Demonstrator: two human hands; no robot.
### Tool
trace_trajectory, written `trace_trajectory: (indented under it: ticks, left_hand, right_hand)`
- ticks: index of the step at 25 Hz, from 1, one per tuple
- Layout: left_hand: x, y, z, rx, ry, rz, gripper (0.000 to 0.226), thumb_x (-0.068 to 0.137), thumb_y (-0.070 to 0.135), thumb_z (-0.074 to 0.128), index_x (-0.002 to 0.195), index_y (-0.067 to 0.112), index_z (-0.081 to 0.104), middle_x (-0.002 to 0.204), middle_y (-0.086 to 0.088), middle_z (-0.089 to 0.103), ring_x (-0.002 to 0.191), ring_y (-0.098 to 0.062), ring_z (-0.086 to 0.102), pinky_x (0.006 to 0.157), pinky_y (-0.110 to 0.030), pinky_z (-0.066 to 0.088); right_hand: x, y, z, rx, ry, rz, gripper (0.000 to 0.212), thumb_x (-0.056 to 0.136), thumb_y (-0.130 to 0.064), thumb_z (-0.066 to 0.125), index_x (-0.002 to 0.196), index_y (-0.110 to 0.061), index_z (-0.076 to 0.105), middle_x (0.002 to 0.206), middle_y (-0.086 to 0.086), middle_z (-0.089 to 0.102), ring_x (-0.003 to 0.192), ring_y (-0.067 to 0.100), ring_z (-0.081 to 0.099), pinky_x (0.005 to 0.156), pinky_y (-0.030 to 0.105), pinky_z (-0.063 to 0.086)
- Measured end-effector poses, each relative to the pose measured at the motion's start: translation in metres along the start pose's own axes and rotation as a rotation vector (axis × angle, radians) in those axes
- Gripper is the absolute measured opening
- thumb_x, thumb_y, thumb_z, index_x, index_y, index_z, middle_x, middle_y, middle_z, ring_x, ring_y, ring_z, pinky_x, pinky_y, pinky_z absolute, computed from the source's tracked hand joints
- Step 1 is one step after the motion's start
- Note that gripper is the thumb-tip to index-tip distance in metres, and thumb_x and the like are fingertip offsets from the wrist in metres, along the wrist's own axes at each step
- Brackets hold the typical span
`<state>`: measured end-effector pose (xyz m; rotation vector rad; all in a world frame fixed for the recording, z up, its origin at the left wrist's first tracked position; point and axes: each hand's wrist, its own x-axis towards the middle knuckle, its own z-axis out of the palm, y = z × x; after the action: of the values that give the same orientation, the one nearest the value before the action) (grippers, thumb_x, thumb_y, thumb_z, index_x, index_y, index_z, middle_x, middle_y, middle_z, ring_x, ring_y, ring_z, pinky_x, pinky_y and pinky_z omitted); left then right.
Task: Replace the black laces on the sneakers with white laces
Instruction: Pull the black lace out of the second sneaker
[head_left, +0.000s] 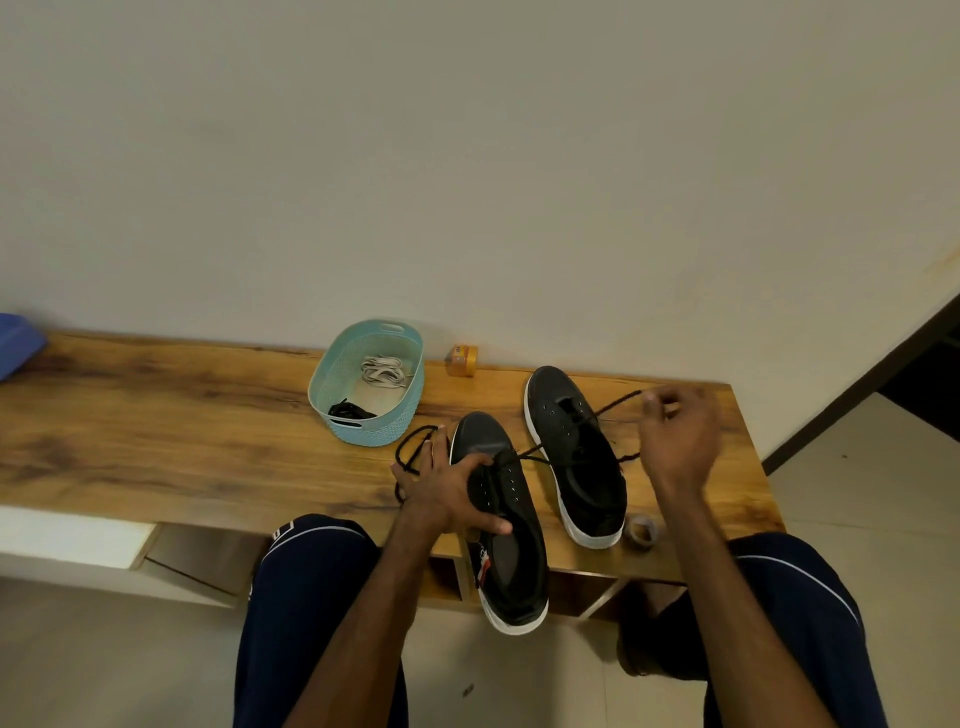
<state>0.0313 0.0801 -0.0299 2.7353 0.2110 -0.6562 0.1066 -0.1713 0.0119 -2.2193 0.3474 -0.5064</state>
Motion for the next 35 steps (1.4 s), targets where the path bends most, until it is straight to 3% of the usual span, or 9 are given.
trace_trajectory:
  ticks: [4,8,11,15,18,21,25,29,35]
  left_hand:
    - [-0.002,0.005,0.002,-0.029,-0.001,0.012,0.113,0.060,0.068,0.079,0.152,0.047,0.017,0.160,-0.008,-0.029,0.149,-0.037,-0.020,0.111,-0.074,-0.005]
    - [-0.005,0.001,0.008,-0.037,-0.027,-0.041,0.120,0.064,0.076,0.072,0.155,0.045,0.000,0.161,-0.009,-0.027,0.150,-0.035,-0.016,0.112,-0.073,0.000]
    - [-0.004,0.000,0.011,-0.014,-0.070,-0.089,0.119,0.066,0.082,0.064,0.155,0.043,-0.004,0.164,-0.008,-0.021,0.151,-0.036,-0.010,0.111,-0.074,0.002]
    - [-0.002,0.003,0.014,-0.073,-0.061,-0.120,0.124,0.059,0.082,0.068,0.155,0.042,0.001,0.166,-0.008,-0.003,0.151,-0.036,0.003,0.110,-0.076,0.004]
    - [0.001,0.001,0.014,-0.167,-0.035,-0.127,0.115,0.059,0.077,0.074,0.153,0.036,0.023,0.161,-0.011,0.020,0.147,-0.036,0.021,0.113,-0.070,0.017]
    - [0.001,0.003,0.022,-0.345,-0.082,-0.087,0.096,0.064,0.064,0.080,0.144,0.028,0.041,0.147,-0.004,0.049,0.136,-0.028,0.043,0.111,-0.058,0.035]
    - [0.000,0.017,0.021,-0.304,0.000,-0.047,0.105,0.067,0.052,0.084,0.151,0.021,0.028,0.152,-0.006,0.039,0.140,-0.030,0.037,0.110,-0.055,0.037]
    - [0.002,0.033,0.013,-0.162,0.266,0.113,0.094,0.080,0.027,0.074,0.155,0.014,0.018,0.158,-0.005,0.026,0.142,-0.026,0.032,0.111,-0.043,0.040]
    - [0.015,0.042,0.019,-0.031,0.210,0.169,0.060,0.091,0.028,0.056,0.147,0.023,0.036,0.157,-0.007,0.026,0.141,-0.028,0.028,0.110,-0.043,0.040]
  right_hand:
    - [-0.050,-0.016,0.040,-0.302,-0.427,-0.453,0.042,0.095,-0.028,0.062,0.136,-0.028,0.054,0.147,0.001,0.041,0.138,0.025,0.035,0.113,0.055,0.028]
    - [-0.091,-0.013,0.079,-0.448,-0.814,-0.584,0.035,0.100,-0.032,0.050,0.135,-0.031,0.055,0.147,-0.002,0.040,0.140,0.021,0.028,0.117,0.058,0.012]
    - [-0.083,-0.011,0.084,-0.459,-0.742,-0.518,0.023,0.097,-0.030,0.055,0.119,-0.026,0.062,0.133,-0.002,0.049,0.128,0.021,0.040,0.112,0.052,0.023]
    - [-0.078,-0.016,0.074,-0.580,-0.672,-0.517,0.029,0.095,-0.024,0.057,0.123,-0.021,0.058,0.132,0.002,0.048,0.125,0.021,0.043,0.109,0.048,0.028]
    - [-0.052,-0.023,0.050,-0.555,-0.363,-0.506,0.027,0.087,-0.011,0.060,0.113,-0.018,0.060,0.119,0.006,0.054,0.113,0.025,0.051,0.097,0.048,0.039]
    - [-0.012,-0.019,0.022,-0.351,-0.162,-0.271,0.013,0.090,-0.006,0.060,0.098,-0.016,0.062,0.107,0.006,0.056,0.103,0.028,0.055,0.090,0.048,0.043]
    - [-0.022,-0.016,0.022,-0.107,-0.281,-0.212,0.005,0.098,-0.020,0.059,0.094,-0.018,0.061,0.101,0.000,0.057,0.098,0.022,0.056,0.084,0.039,0.046]
    - [-0.065,-0.010,0.045,-0.197,-0.483,-0.350,0.019,0.098,-0.024,0.059,0.115,-0.018,0.059,0.123,0.002,0.055,0.118,0.022,0.049,0.100,0.040,0.041]
    - [-0.100,0.005,0.058,-0.360,-0.634,-0.513,0.038,0.103,-0.032,0.044,0.139,-0.022,0.050,0.151,-0.003,0.041,0.144,0.015,0.028,0.123,0.043,0.000]
